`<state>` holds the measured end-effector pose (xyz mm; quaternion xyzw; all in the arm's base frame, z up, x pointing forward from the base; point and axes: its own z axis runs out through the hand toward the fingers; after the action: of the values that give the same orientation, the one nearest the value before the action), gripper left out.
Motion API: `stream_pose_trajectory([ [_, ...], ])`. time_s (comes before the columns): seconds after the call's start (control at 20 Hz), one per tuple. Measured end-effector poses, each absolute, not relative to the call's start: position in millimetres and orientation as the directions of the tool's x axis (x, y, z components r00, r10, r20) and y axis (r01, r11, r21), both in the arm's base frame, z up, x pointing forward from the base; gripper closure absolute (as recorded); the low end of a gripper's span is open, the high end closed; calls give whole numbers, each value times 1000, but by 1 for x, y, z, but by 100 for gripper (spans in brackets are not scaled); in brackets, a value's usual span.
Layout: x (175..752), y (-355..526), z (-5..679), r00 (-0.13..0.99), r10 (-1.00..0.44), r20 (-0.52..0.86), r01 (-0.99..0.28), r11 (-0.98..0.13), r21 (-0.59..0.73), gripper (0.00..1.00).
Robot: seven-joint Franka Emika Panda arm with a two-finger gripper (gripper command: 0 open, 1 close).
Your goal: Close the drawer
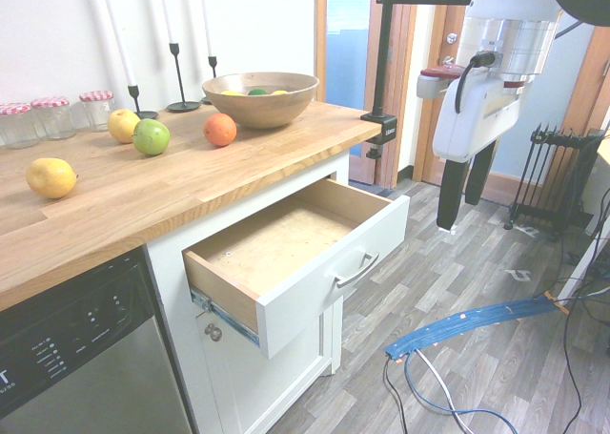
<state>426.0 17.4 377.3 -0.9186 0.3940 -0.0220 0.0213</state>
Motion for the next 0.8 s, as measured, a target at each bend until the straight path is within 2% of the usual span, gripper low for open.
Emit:
stream_pose_trajectory([
  [0.8, 419, 13, 358, 657, -753, 31, -752, -658, -44, 0],
])
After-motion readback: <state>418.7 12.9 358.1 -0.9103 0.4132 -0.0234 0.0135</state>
